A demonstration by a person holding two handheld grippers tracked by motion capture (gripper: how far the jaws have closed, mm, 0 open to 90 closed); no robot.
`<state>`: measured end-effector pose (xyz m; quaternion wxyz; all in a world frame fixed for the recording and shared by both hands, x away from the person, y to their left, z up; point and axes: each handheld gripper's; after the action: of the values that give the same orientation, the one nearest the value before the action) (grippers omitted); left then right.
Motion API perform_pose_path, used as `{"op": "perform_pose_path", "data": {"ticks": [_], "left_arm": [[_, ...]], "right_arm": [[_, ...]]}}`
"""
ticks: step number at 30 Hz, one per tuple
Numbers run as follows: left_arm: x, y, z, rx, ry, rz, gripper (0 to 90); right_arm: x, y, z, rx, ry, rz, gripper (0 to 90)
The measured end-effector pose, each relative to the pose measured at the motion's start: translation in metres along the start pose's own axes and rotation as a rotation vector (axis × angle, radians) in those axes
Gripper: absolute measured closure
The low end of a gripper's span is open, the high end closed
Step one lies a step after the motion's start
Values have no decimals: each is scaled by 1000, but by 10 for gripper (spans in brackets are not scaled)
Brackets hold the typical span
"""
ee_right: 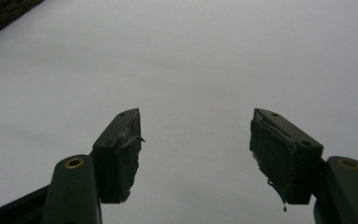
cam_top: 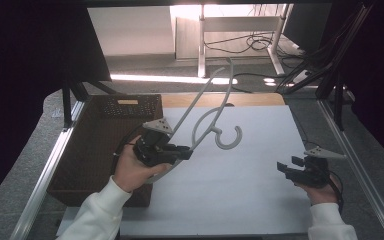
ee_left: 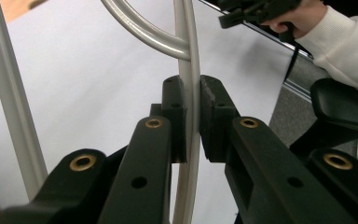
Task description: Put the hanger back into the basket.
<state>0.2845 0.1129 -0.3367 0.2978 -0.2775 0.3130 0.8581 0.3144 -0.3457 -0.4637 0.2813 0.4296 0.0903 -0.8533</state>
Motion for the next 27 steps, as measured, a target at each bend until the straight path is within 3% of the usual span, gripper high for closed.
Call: {"op": "perform_pose_path", "data": {"ticks": [11, 27], "left_arm": [[5, -22, 20, -83, -6, 23, 822], [29, -53, 43, -172, -29, 72, 822]], "right_arm": [[0, 0, -2, -1, 2, -2, 341], [1, 1, -1, -1, 1, -6, 337]]}}
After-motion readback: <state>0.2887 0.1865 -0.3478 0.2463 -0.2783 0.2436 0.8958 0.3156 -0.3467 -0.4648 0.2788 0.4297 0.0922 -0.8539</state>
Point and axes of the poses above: each handheld gripper's, and its own axes: z roughly backward along the jaws, x roughly out of its underside, y roughly to its right, and after that the axes turned 13 degrees about z, right-handed
